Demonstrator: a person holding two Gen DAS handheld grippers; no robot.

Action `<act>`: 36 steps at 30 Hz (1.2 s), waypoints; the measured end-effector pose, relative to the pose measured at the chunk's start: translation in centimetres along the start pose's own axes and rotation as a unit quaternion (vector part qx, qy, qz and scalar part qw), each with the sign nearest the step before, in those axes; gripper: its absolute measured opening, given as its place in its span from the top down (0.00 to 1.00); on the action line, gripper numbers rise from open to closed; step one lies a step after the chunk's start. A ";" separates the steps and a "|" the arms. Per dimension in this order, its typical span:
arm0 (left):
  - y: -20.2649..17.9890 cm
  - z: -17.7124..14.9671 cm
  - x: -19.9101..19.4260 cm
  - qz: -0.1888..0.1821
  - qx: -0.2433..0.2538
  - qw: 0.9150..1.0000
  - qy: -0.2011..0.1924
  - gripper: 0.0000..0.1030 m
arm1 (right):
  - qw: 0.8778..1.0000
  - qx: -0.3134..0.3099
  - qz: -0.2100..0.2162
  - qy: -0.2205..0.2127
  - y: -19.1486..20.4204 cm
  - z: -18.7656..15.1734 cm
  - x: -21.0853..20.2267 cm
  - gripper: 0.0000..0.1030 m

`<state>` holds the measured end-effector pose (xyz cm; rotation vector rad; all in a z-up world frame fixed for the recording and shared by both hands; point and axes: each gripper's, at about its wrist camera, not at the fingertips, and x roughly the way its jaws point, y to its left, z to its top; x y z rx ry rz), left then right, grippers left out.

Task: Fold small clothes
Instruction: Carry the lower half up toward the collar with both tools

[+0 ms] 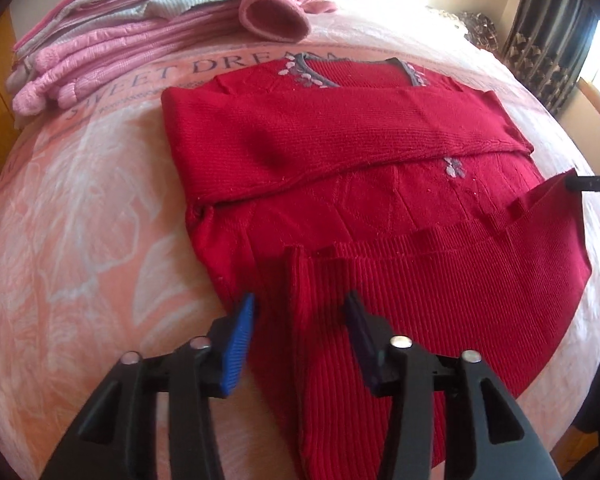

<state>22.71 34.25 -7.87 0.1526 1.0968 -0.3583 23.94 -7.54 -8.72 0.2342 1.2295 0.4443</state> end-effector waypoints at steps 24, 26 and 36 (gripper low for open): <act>5.6 13.1 -4.3 -0.031 -0.138 0.972 -0.188 0.97 | 0.993 0.042 -0.025 -0.108 -1.2 12.9 -4.8 0.97; 6.2 14.9 -2.0 -0.018 -0.144 0.973 -0.177 0.97 | 0.991 0.053 -0.036 -0.115 -1.9 15.5 -3.5 0.97; 7.2 16.4 8.4 0.064 -0.139 0.984 -0.094 0.96 | 0.989 0.076 -0.111 -0.065 -4.7 19.7 7.7 0.97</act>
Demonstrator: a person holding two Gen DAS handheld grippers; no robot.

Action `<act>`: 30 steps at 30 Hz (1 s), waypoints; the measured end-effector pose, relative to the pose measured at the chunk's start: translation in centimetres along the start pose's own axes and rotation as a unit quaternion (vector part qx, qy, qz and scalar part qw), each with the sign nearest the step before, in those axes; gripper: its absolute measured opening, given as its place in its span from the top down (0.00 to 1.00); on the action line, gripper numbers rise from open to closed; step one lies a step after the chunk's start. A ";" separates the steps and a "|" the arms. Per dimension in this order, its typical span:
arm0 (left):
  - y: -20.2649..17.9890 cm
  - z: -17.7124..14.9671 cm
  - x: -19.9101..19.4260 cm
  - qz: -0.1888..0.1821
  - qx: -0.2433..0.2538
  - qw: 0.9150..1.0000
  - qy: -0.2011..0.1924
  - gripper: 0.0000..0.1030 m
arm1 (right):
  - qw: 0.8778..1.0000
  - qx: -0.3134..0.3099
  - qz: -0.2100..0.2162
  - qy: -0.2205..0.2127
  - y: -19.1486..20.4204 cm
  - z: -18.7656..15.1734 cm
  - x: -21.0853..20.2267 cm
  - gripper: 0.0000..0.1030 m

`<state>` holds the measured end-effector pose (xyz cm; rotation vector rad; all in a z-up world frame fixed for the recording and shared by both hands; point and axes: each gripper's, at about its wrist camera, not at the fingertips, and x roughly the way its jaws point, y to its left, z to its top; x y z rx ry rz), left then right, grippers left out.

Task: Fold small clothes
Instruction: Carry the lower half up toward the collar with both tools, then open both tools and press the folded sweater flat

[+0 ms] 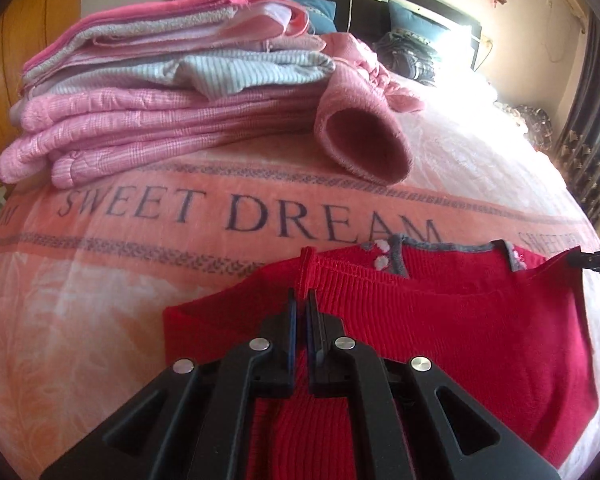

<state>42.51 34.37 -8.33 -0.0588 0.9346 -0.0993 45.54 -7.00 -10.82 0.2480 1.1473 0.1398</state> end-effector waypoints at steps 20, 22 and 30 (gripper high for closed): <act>0.6 -9.7 -11.4 -0.060 -0.004 0.998 0.033 0.78 | 0.992 -0.026 0.069 0.102 -4.4 -15.7 -7.4 0.63; -0.2 -10.9 -10.9 -0.072 -0.006 0.997 0.036 0.78 | 0.991 -0.020 0.085 0.103 -4.6 -17.1 -6.6 0.65; -2.1 -13.3 -9.3 -0.070 0.042 0.995 0.057 0.69 | 0.989 -0.024 0.102 0.108 -5.0 -18.0 -7.5 0.94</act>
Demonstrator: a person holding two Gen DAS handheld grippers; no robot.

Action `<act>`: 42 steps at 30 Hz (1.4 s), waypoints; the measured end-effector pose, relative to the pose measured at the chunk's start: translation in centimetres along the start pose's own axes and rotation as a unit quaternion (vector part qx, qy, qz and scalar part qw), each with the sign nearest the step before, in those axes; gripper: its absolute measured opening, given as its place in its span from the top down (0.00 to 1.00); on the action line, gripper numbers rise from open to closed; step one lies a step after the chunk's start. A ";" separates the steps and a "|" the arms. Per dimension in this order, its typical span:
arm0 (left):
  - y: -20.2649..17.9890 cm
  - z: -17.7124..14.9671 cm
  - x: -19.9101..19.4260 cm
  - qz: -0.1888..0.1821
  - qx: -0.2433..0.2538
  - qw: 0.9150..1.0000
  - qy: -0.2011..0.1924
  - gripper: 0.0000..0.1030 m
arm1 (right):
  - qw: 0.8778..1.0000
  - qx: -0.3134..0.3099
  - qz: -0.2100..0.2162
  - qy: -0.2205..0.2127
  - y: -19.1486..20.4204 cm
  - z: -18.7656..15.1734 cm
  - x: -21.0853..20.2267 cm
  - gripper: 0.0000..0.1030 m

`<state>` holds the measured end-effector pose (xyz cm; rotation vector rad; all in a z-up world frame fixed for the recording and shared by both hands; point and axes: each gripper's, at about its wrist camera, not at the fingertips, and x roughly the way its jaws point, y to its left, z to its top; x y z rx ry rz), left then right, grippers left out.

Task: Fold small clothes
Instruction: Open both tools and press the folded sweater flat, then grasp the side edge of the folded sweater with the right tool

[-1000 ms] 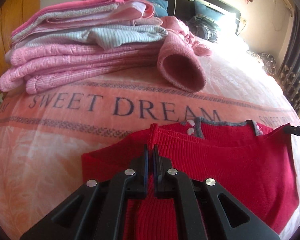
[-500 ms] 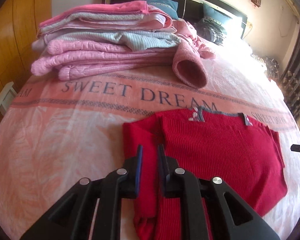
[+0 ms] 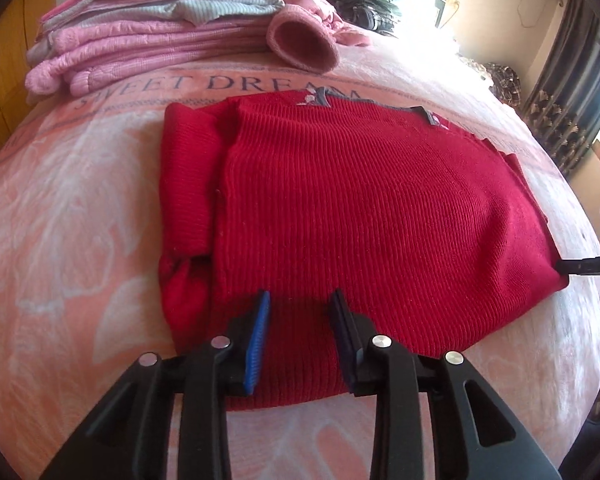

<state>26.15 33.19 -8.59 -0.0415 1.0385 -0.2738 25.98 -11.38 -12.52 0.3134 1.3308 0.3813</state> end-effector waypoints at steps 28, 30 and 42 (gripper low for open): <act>-0.9 4.1 2.0 -0.047 -0.047 0.998 0.008 0.50 | 0.994 0.096 0.050 0.011 -3.4 4.5 1.4 0.49; -0.9 4.0 2.0 -0.051 -0.043 0.998 0.009 0.47 | 0.994 0.096 0.056 0.007 -3.2 4.9 1.7 0.49; -0.1 3.7 2.4 -0.079 -0.051 0.996 0.009 0.44 | 0.992 0.106 0.061 -0.005 -3.2 5.0 2.1 0.91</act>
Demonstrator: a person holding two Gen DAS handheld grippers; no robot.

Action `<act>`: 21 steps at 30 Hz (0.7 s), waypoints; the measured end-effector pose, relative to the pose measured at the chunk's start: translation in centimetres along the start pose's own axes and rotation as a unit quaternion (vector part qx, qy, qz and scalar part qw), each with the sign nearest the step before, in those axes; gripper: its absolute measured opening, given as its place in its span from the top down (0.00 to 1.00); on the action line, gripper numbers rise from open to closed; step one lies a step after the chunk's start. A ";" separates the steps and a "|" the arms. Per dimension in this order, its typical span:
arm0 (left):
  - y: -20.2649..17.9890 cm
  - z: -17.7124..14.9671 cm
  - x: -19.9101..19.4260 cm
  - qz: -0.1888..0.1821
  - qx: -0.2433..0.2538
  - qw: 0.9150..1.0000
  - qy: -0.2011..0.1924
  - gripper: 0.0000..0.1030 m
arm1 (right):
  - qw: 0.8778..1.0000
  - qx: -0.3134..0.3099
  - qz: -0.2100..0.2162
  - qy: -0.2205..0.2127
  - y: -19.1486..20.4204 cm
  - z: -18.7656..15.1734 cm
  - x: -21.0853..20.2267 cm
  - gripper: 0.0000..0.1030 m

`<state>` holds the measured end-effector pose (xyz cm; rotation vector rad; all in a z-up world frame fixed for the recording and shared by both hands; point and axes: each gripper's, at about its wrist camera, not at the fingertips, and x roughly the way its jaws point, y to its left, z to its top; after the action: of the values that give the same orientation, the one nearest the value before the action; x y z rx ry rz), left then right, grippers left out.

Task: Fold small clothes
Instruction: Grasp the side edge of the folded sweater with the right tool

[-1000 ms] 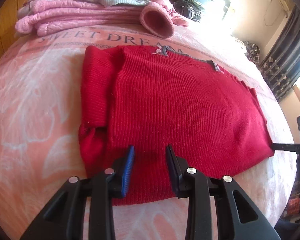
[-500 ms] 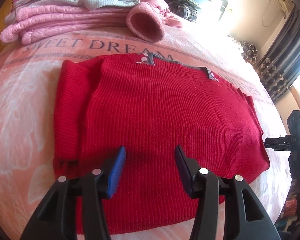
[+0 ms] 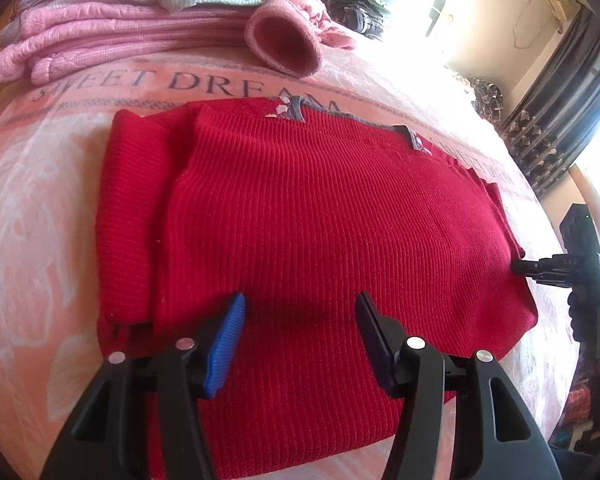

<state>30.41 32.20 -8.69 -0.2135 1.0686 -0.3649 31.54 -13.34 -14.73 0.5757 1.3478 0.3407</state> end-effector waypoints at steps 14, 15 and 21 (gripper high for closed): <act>-1.2 -0.2 0.6 0.013 0.034 0.999 0.002 0.35 | 1.000 -0.004 -0.013 -0.007 -0.2 -0.4 0.6 0.91; -1.4 -0.3 0.6 0.016 0.039 0.999 0.002 0.32 | 1.000 -0.003 -0.016 -0.007 -0.1 -0.4 0.6 0.91; -1.5 -0.2 -0.9 -0.002 0.041 0.999 0.001 0.32 | 1.000 -0.001 -0.029 -0.011 2.9 0.0 -0.8 0.93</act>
<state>29.57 31.19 -7.54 -0.1427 1.0535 -0.4111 31.67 -11.43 -12.45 0.5367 1.3393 0.2873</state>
